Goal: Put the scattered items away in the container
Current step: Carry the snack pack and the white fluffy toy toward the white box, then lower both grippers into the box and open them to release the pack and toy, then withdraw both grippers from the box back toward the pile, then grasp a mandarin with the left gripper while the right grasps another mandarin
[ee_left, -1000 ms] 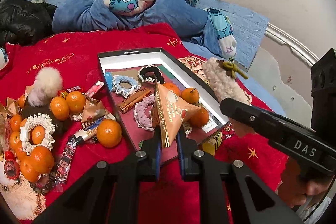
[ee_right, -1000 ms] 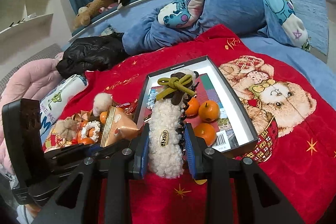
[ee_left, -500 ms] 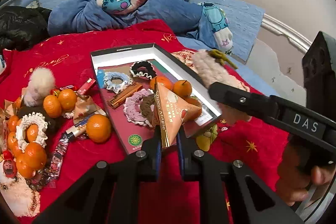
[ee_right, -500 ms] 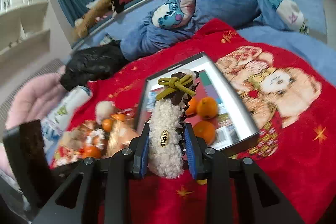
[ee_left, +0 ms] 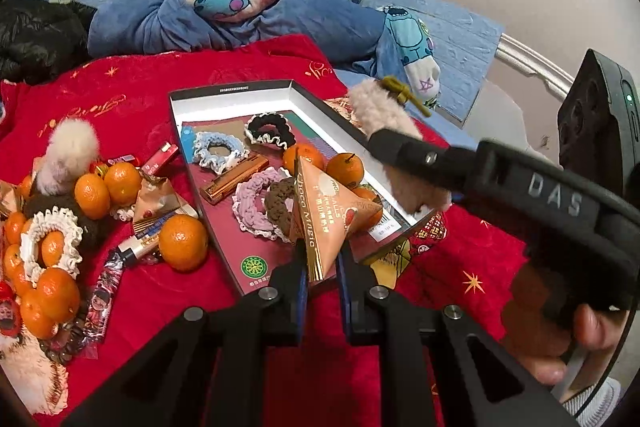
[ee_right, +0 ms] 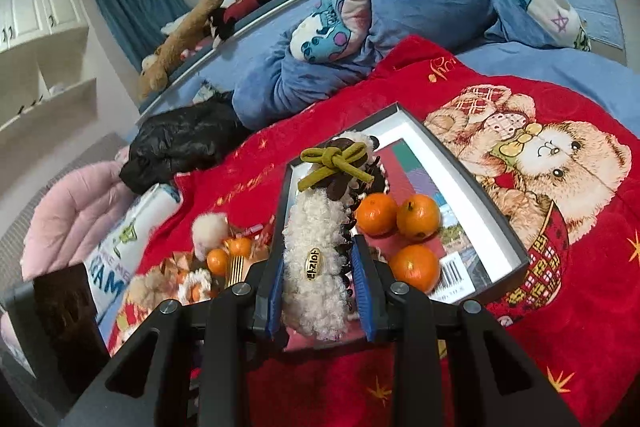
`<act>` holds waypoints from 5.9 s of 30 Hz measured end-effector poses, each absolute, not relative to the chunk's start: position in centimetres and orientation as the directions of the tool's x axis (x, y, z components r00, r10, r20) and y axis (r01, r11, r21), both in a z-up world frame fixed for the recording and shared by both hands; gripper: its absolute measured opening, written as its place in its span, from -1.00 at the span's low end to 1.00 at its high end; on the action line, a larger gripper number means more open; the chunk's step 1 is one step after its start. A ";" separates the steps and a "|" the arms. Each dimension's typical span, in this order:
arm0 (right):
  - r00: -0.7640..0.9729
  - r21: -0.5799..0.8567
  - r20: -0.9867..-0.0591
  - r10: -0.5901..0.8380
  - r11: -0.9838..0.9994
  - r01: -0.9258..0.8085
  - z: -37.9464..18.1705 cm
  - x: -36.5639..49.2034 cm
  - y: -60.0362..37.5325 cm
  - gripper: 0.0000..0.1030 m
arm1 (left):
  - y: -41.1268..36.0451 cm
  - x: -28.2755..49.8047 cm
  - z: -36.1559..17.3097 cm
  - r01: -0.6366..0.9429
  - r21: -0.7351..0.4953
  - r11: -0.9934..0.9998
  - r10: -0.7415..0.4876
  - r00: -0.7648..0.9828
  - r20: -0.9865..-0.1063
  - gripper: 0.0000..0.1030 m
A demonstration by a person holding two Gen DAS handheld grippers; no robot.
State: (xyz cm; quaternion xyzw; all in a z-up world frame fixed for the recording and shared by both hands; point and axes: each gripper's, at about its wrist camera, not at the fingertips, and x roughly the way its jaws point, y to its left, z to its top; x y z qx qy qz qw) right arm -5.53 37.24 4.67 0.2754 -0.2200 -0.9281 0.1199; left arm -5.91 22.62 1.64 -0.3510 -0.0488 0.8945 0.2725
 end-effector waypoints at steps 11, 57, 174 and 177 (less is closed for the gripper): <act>-0.832 0.424 -0.469 -0.296 -0.902 0.081 5.2 -6.3 37.1 -0.44 | 22.5 -8.2 2.1 -0.438 -0.338 -0.833 0.551 -0.610 -0.569 -0.73; -0.631 0.399 -0.689 -0.358 -0.913 0.082 2.0 -25.4 38.5 0.41 | 25.1 -30.8 -0.9 -0.207 -0.195 -0.959 0.278 -0.545 -0.791 0.23; -0.720 0.238 -0.569 -0.397 -0.918 0.318 3.0 -8.1 19.2 0.89 | -0.9 -5.8 -1.5 -0.038 -0.184 -0.982 0.148 -0.757 -0.637 -0.33; -0.701 0.208 -0.586 -0.405 -0.912 0.354 2.1 -7.8 17.3 0.83 | -1.7 -5.5 -1.4 -0.033 -0.183 -0.983 0.144 -0.756 -0.638 -0.33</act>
